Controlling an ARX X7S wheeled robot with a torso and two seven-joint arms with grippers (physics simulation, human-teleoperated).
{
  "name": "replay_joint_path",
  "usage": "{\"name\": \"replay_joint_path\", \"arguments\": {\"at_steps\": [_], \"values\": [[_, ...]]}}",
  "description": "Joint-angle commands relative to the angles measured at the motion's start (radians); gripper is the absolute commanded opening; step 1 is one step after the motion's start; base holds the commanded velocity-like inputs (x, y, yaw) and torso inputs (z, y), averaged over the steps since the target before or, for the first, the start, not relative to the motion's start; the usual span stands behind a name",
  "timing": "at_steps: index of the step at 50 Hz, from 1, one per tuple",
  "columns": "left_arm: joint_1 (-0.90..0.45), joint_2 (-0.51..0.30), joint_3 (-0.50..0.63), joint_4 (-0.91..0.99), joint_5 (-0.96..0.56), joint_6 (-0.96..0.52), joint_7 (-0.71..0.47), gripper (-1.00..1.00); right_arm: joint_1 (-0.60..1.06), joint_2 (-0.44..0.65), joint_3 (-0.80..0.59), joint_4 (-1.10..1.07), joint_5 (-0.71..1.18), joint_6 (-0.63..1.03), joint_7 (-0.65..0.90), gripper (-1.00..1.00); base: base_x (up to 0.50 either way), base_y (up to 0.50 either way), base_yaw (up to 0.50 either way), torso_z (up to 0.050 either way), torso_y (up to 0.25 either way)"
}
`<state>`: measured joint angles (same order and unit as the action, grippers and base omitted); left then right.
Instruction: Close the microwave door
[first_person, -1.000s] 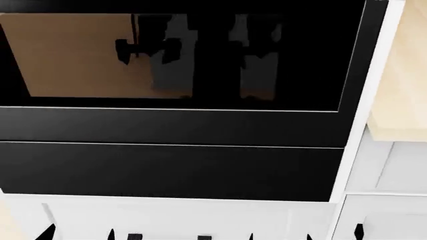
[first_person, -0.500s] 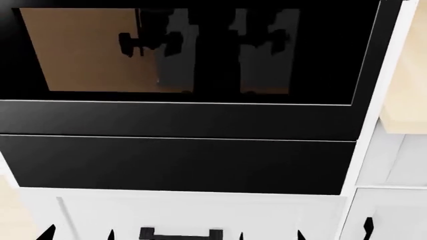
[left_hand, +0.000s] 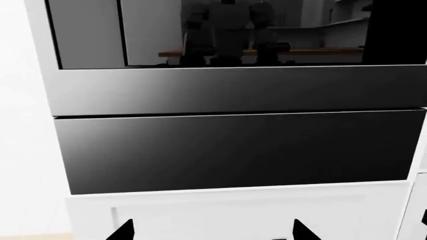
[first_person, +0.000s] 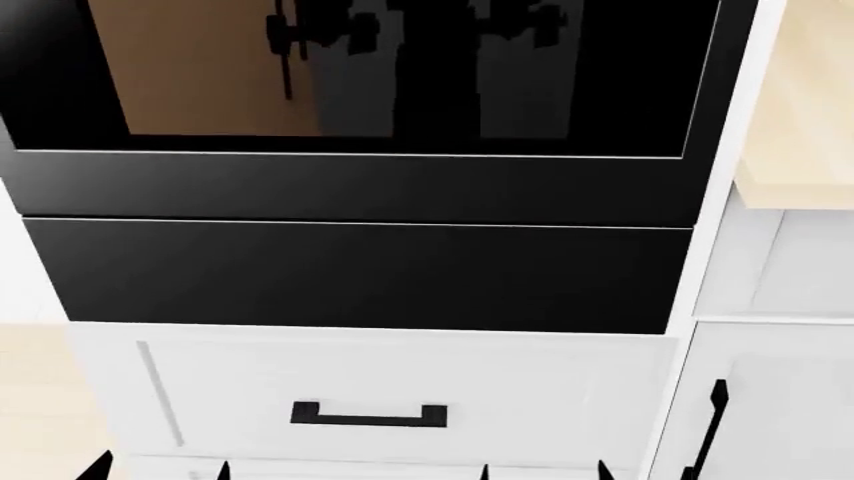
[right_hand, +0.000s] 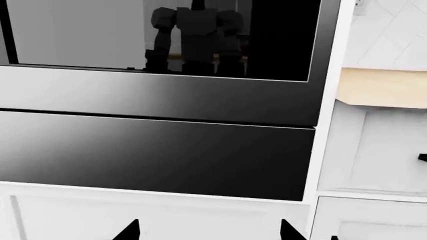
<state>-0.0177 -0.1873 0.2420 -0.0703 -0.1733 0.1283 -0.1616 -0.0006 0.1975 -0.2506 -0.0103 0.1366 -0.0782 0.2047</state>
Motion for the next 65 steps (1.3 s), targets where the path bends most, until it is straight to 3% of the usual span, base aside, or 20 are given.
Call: {"name": "replay_joint_path", "arguments": {"at_steps": [1,23,46,65], "values": [[-0.003,-0.004,0.007,-0.012,-0.002,0.015,-0.001,1.00,0.000,0.005,-0.003,0.004,-0.001,-0.020,0.007,1.00,0.00,0.00,0.00,0.000,0.000],[0.004,-0.018,0.023,0.088,-0.012,-0.070,-0.032,1.00,0.004,0.012,-0.012,0.004,-0.004,-0.010,0.030,1.00,0.00,0.40,0.00,0.000,0.000],[-0.007,-0.021,0.029,-0.010,-0.021,0.022,-0.013,1.00,0.002,0.022,-0.024,-0.013,0.002,0.003,0.048,1.00,0.00,0.50,0.00,0.000,0.000],[-0.003,-0.030,0.041,0.030,-0.024,-0.007,-0.030,1.00,0.003,0.030,-0.033,-0.014,0.006,-0.002,0.060,1.00,0.00,0.50,0.00,0.000,0.000]]}}
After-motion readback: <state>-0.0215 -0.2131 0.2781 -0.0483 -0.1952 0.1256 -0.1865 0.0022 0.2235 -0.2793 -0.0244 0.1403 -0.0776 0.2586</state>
